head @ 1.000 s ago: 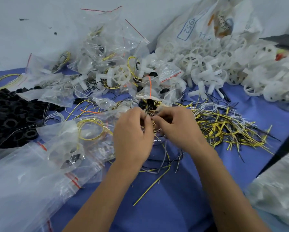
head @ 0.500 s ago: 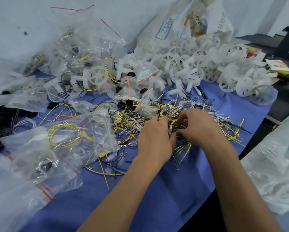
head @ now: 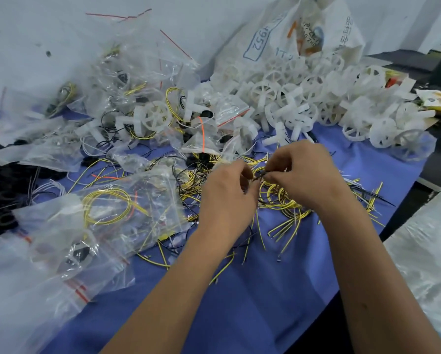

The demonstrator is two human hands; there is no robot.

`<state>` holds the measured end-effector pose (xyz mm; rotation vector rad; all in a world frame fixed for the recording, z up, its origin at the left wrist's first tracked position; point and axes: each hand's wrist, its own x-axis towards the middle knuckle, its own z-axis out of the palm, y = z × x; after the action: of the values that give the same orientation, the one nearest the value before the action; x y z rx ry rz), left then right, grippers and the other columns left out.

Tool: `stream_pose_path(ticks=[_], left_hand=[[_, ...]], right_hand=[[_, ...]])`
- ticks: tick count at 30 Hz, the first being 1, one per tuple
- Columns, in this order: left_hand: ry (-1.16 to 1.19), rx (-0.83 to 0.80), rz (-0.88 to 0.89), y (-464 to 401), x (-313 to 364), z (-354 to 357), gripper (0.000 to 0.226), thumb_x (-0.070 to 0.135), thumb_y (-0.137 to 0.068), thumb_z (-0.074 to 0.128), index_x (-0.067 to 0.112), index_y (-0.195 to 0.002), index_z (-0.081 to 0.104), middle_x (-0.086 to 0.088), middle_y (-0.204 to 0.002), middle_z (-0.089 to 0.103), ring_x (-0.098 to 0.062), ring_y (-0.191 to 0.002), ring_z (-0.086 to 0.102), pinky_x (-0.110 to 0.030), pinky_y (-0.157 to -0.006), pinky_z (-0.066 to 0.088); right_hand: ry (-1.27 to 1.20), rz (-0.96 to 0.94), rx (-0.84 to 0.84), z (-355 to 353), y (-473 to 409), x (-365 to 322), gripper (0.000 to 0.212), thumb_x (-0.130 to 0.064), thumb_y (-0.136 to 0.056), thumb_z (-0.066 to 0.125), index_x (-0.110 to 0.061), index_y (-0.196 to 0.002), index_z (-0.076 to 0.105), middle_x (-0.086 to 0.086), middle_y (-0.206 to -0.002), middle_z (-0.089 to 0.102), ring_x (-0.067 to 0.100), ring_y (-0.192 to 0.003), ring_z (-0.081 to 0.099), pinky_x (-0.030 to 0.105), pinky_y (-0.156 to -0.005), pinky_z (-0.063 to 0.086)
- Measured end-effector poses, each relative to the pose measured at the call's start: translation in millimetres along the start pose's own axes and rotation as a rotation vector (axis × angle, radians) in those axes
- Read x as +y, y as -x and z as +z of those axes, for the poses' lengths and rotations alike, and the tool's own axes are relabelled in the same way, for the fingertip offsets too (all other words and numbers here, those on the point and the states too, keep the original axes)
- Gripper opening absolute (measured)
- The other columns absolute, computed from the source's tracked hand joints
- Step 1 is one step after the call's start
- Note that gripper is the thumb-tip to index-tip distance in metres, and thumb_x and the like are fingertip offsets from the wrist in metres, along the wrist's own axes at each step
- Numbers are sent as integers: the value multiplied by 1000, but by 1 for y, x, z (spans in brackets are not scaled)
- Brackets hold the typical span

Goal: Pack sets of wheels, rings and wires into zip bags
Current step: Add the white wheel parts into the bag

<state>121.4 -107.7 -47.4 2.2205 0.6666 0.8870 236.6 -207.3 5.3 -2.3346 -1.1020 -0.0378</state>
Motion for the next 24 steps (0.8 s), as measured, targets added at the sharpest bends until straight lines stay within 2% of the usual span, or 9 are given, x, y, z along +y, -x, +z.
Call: stream_pose_path(ticks=[3, 5, 8, 12, 16, 18, 20, 22, 24], left_hand=[[-96, 140, 26, 1, -11, -29, 13, 32, -89, 71, 23, -84, 62, 9, -80, 63, -15, -77, 59, -35, -67, 48], [-247, 244, 17, 7, -27, -50, 17, 34, -87, 71, 24, -85, 57, 8, -85, 59, -18, -83, 56, -35, -67, 40], [-344, 307, -110, 17, -52, -72, 38, 45, -83, 77, 22, -92, 49, 4, -91, 53, -21, -84, 50, -33, -69, 34], [-273, 296, -288, 30, -72, -78, 54, 53, -77, 80, 17, -99, 47, -1, -93, 56, -27, -85, 54, -41, -71, 43], [-187, 306, -316, 33, -85, -81, 22, 31, -83, 75, 19, -84, 56, 5, -75, 60, -22, -75, 59, -40, -70, 48], [-133, 338, -369, 33, -90, -84, 18, 27, -83, 71, 23, -74, 56, 9, -65, 59, -11, -65, 58, -31, -61, 44], [-98, 341, -394, 32, -91, -84, 26, 41, -84, 68, 23, -69, 56, 10, -61, 59, -1, -61, 55, -26, -55, 38], [-136, 320, -379, 32, -88, -81, 38, 57, -81, 66, 23, -70, 54, 9, -62, 59, -6, -62, 55, -30, -54, 38], [-249, 291, -360, 33, -85, -77, 38, 58, -77, 69, 24, -75, 52, 8, -67, 59, -14, -67, 55, -34, -55, 38]], right_hand=[[-68, -13, 210, 2, -8, -16, 9, -26, -75, 85, -27, -77, 76, -14, -65, 63, 8, -67, 63, 24, -65, 45], [-187, -23, 337, 9, -15, -30, 11, -27, -76, 84, -24, -84, 76, -17, -62, 59, 5, -63, 62, 24, -66, 44], [-427, -48, 428, 31, -24, -58, 11, -24, -78, 83, -21, -87, 76, -17, -64, 65, 1, -61, 64, 23, -65, 49], [-791, 12, 350, 77, -33, -94, 6, -14, -81, 82, -13, -86, 79, -1, -73, 74, 8, -66, 68, 28, -67, 57], [-1122, 135, 228, 117, -28, -104, 4, -7, -87, 78, -11, -84, 77, 6, -72, 71, 10, -60, 59, 27, -57, 49], [-1166, 164, 205, 129, -23, -101, 4, -5, -87, 77, -8, -84, 77, 8, -70, 69, 9, -55, 54, 24, -53, 44], [-1151, 161, 181, 136, -21, -100, 1, -7, -86, 78, -6, -86, 77, 7, -72, 69, 8, -56, 55, 21, -53, 44], [-1130, 151, 177, 138, -20, -99, 1, -8, -86, 79, -8, -86, 78, 4, -73, 71, 8, -60, 59, 20, -58, 47], [-1119, 147, 173, 139, -20, -97, 3, -10, -87, 78, -12, -84, 78, 1, -74, 72, 10, -66, 64, 25, -64, 51]])
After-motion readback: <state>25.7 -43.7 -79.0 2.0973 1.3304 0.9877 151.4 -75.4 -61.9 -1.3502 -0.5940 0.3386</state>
